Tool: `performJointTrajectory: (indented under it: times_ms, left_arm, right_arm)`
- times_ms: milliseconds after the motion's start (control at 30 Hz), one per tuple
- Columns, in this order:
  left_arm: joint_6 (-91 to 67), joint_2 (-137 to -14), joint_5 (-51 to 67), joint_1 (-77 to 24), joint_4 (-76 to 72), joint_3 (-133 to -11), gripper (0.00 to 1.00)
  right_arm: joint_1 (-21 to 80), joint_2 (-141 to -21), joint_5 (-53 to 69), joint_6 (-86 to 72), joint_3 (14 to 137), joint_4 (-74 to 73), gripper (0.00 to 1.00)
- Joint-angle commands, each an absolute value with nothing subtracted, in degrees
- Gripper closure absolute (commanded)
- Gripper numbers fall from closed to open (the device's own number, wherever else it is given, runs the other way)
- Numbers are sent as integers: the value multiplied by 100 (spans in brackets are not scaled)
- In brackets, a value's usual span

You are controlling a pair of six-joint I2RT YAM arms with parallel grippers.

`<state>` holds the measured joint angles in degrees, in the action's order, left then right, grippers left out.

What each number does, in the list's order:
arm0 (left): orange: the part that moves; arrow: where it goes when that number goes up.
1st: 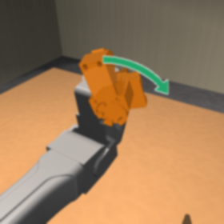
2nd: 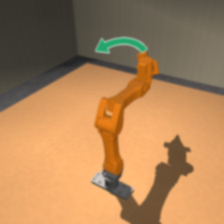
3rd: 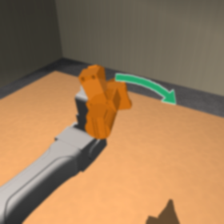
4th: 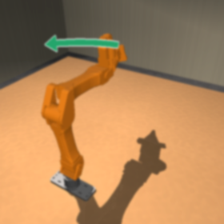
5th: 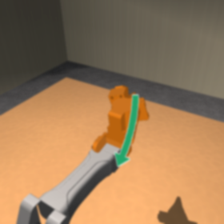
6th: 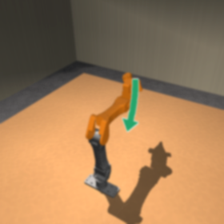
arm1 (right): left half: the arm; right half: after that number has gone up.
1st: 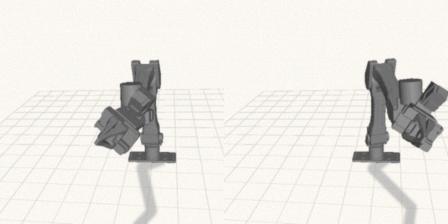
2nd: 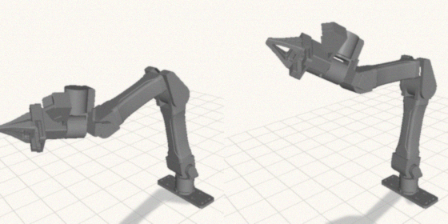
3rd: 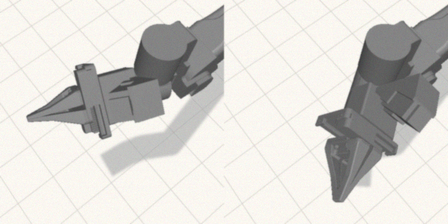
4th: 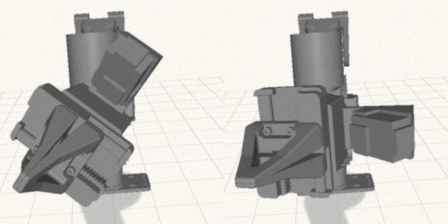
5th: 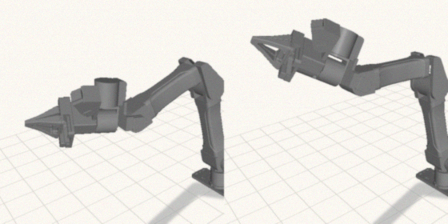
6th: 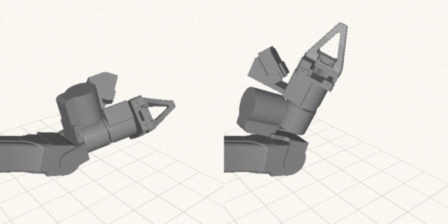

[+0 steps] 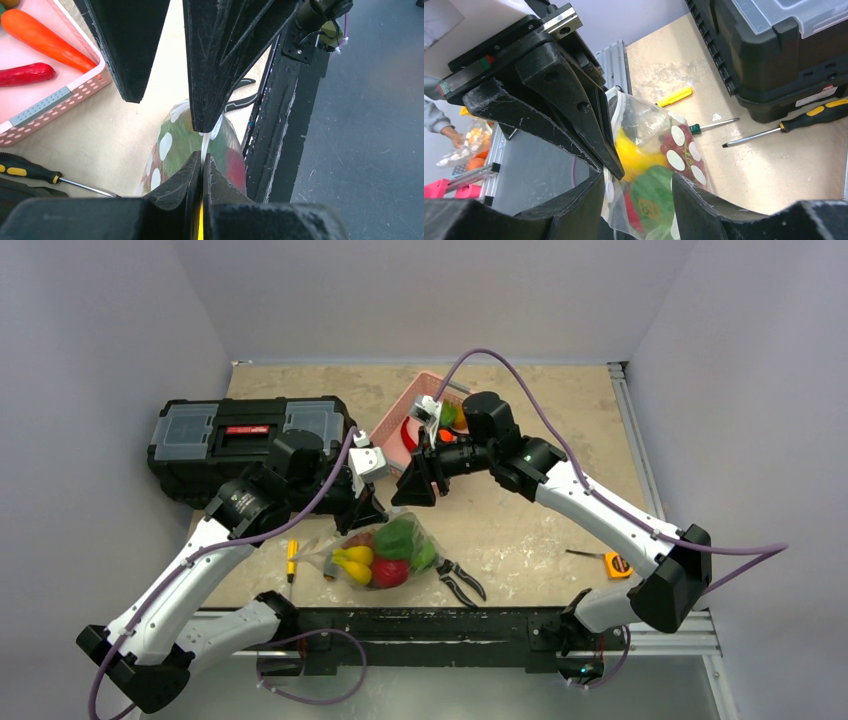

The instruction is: Place the food in the zip-top bag and seal the zipper

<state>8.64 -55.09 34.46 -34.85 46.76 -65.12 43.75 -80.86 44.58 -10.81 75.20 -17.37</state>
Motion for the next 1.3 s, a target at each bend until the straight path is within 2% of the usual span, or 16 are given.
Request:
performJointTrajectory:
  times_ms: [0,367,500,800,967,1133,1267]
  left_arm:
    - [880,-5477,3496,-3489,4391,-6600,100]
    - [870,-5533,3480,-3486,4407,-6602,100]
    - [862,-5528,3480,-3480,4396,-6612,100]
    - [836,-5534,3522,-3479,4391,-6627,100]
    - [849,-5537,3533,-3480,4384,-6619,100]
    - [853,-5537,3551,-3474,4394,-6627,100]
    - [865,-5533,3533,-3476,4406,-6610,100]
  right_arm:
    - [4404,-7864,4432,-1307,7671,-1695,48]
    - [4471,-7516,4365,-1626,7592,-1423,41]
    - [4532,-7571,4312,-1551,7508,-1494,49]
    - [4822,-7765,3960,-1232,7599,-1780,51]
    - [4896,-7806,3851,-1167,7609,-1871,57]
    - [4896,-7796,3700,-1128,7597,-1988,59]
    - [4898,-7733,3682,-1099,7572,-2027,66]
